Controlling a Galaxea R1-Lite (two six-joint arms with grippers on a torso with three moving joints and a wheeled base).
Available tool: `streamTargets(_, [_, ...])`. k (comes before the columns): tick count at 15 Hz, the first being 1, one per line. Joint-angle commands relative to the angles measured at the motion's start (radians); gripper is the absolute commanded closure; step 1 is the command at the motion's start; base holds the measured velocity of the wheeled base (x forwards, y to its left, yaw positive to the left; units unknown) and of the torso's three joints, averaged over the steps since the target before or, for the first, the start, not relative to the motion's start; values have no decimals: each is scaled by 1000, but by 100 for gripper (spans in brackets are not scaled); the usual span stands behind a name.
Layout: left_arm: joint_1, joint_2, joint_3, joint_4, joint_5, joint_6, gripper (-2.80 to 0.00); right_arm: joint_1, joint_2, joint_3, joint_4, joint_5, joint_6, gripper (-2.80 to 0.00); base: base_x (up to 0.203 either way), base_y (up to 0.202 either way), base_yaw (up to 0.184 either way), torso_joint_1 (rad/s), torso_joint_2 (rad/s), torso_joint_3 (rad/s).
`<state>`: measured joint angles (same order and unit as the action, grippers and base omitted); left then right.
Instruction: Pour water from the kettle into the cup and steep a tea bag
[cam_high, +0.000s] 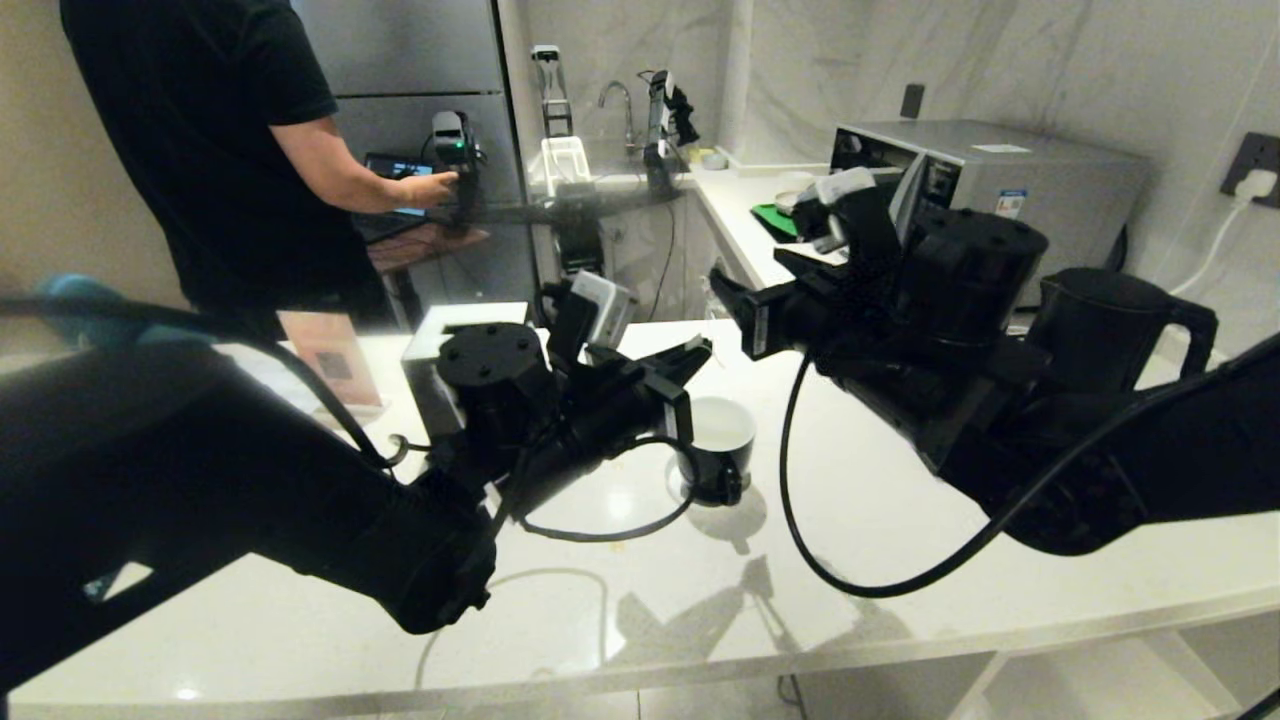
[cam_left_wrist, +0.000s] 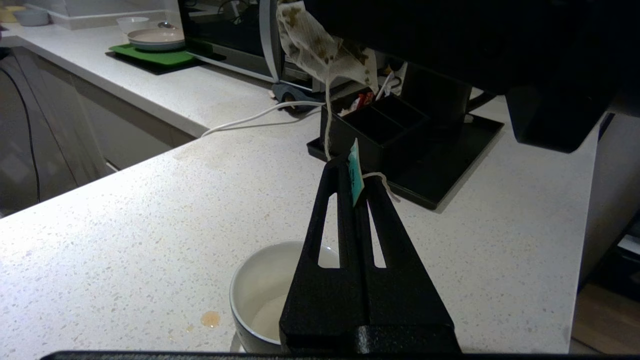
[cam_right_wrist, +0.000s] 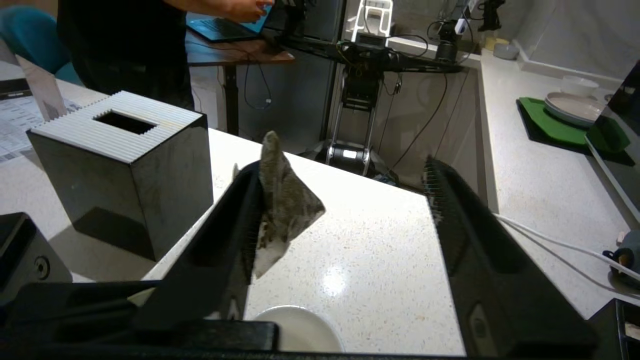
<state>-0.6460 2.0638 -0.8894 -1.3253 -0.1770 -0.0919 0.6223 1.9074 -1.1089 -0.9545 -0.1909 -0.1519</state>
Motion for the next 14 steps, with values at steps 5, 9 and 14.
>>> streamTargets(5, [0,-5,1,-8,-1,0,0,-2,-8,35,-9,-2,-1,-280,0,0,0,0,0,0])
streamTargets(9, [2,-8,1,-9,-1,-1,0,-12,-5,35,-9,-1,-1,-280,0,0,0,0,0,0])
streamTargets(14, [6,-7,-2,-8,1,0,0,-15,-5,50,-38,-2,0,-280,0,0,0,0,0,0])
